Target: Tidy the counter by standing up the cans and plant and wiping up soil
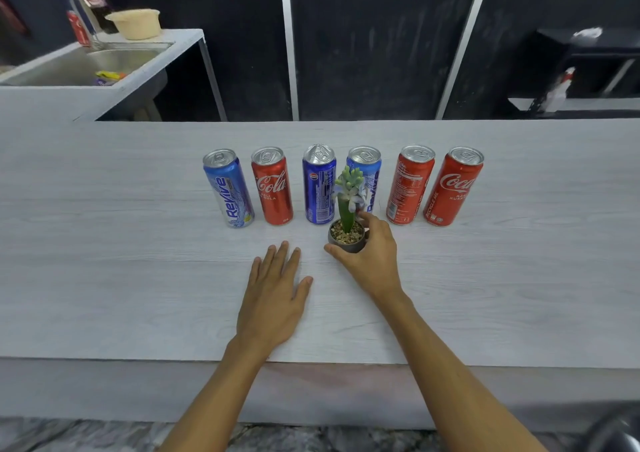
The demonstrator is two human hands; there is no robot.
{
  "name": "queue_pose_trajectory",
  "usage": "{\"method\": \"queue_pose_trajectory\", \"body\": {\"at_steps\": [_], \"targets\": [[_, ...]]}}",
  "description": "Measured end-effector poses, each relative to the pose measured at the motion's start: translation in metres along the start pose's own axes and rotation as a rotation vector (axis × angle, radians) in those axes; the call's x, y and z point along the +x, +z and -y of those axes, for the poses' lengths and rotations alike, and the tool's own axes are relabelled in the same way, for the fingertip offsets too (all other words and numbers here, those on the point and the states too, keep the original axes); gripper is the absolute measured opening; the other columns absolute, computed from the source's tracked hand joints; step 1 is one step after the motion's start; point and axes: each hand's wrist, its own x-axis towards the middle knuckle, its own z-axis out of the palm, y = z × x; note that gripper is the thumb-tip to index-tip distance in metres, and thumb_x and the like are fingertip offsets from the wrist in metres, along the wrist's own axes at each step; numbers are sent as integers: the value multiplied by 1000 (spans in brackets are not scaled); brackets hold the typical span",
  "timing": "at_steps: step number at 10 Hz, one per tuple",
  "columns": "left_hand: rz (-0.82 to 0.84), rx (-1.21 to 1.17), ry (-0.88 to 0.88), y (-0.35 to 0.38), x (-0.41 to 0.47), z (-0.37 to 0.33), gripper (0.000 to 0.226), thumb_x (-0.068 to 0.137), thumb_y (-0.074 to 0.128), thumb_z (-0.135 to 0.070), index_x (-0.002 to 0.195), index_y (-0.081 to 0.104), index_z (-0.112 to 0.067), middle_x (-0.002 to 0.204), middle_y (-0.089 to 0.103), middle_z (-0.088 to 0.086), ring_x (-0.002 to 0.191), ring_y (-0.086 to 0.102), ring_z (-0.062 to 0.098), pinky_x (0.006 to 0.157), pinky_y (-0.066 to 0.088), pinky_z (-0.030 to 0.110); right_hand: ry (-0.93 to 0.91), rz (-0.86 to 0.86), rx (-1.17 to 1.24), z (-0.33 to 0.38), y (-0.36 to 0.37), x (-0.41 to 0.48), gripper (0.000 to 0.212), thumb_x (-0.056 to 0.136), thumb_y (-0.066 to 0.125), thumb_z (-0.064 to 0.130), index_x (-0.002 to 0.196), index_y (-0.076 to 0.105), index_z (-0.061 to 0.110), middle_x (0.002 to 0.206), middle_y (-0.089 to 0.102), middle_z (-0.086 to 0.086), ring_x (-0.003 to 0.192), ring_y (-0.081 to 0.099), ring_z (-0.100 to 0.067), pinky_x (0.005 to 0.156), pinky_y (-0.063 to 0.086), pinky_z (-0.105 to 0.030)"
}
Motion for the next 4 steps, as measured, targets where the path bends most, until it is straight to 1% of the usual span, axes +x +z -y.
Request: {"method": "queue_pose_trajectory", "body": {"at_steps": [1, 2, 3, 4], "targets": [[5, -9, -2, -1, 1, 0, 61, 99, 20, -53, 154, 11, -27, 162, -1, -6, 148, -6, 10, 118, -9, 29, -19, -14, -7, -2, 0, -2, 90, 61, 87, 43, 135, 42, 18, 124, 46, 1, 116, 48, -13, 97, 49, -35], [8, -33, -1, -2, -1, -1, 60, 100, 25, -49, 154, 12, -27, 162, -1, -6, 148, -6, 11, 119, -8, 30, -7, 3, -34, -3, 0, -9, 100, 62, 88, 40, 143, 34, 16, 132, 39, -1, 124, 42, -15, 103, 45, -34], [-7, -42, 9, -3, 0, 0, 59, 100, 26, -49, 153, 13, -26, 162, 0, -5, 148, -5, 11, 118, -9, 29, -23, 7, -45, -7, -4, -23, 100, 67, 86, 35, 146, 29, 15, 137, 35, -3, 128, 37, -15, 107, 37, -28], [42, -43, 19, -6, -11, 0, 61, 100, 25, -51, 153, 11, -26, 161, -2, -6, 148, -7, 10, 118, -10, 28, -66, 50, -254, -4, -19, -57, 78, 81, 72, 41, 145, 35, 16, 145, 36, -3, 133, 32, -17, 109, 27, -23]]}}
